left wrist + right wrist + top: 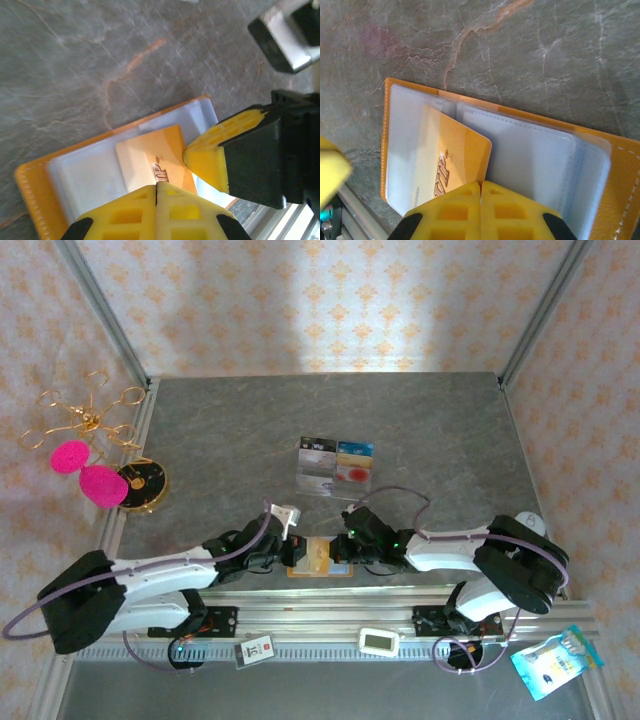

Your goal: Take the credit cards out of the card holder

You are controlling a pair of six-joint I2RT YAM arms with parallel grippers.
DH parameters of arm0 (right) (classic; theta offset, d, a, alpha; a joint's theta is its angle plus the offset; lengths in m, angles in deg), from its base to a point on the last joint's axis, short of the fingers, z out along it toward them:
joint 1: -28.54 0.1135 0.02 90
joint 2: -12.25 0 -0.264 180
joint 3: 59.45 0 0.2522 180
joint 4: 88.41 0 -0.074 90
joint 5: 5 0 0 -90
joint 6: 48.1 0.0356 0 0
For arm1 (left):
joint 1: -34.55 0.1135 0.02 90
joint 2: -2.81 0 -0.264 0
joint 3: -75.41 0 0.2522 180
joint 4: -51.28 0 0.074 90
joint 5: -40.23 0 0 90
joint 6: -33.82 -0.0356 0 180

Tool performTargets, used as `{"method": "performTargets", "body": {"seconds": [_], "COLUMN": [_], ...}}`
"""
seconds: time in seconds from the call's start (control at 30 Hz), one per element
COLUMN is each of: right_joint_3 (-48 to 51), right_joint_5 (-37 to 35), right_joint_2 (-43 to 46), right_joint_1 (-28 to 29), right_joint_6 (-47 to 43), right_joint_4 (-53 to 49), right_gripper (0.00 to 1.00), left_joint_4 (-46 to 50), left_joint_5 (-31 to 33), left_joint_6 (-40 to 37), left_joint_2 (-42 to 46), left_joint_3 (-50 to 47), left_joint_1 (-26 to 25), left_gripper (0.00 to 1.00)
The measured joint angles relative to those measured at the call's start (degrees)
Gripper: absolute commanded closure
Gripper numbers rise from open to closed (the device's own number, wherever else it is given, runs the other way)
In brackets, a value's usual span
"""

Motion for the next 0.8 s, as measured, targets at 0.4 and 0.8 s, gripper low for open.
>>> {"method": "performTargets", "body": {"seconds": [0.4, 0.8], "right_joint_3": [0.0, -0.5], "right_joint_5": [1.6, 1.9], "right_joint_2": [-0.6, -1.9], "right_joint_1": [0.0, -0.5], "right_joint_6": [0.1, 0.3], "right_joint_4": [2.8, 4.8], "right_gripper": [0.71, 0.7], "left_joint_4": [-0.9, -0.8], "left_joint_5": [-1.0, -1.3], "left_joint_6": [-0.1, -0.3], "left_joint_2": [-10.0, -9.1], "left_joint_3": [1.8, 1.8], "left_joint_1": [-1.6, -1.6], "left_gripper": [1.0, 1.0]}}
